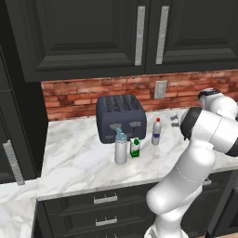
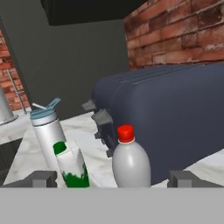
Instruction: Move the drinks to the dining counter.
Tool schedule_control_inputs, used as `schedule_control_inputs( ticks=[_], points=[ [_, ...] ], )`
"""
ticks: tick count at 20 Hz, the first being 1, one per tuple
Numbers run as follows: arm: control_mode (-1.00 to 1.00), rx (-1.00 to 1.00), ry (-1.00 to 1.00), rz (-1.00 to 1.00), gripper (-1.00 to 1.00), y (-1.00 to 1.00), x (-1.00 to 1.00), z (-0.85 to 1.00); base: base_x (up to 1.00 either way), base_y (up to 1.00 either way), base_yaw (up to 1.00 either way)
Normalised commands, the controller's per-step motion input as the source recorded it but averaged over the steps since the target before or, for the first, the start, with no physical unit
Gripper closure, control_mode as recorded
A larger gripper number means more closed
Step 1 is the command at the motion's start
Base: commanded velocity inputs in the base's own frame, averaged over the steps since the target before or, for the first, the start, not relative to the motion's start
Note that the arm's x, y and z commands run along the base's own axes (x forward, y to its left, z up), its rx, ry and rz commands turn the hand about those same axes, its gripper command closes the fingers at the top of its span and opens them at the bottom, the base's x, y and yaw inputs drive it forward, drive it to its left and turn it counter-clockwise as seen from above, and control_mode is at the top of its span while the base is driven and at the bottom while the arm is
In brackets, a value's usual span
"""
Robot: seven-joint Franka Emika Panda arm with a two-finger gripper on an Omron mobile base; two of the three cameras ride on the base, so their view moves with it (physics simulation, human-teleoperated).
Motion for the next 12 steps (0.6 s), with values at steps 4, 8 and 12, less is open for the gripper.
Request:
schedule_control_inputs(
  ticks=[4,8,12],
  points=[
    [-1.0,0.0,0.0,-0.05,-1.0,0.0,0.11,0.0,0.0,0.0,0.0],
    [-1.0,0.0,-0.03,-0.05,-1.0,0.0,0.0,-0.01,0.0,0.0,0.0],
    [-1.0,0.0,-0.01,-0.05,-1.0,0.0,0.0,-0.02,0.0,0.0,0.0]
  ],
)
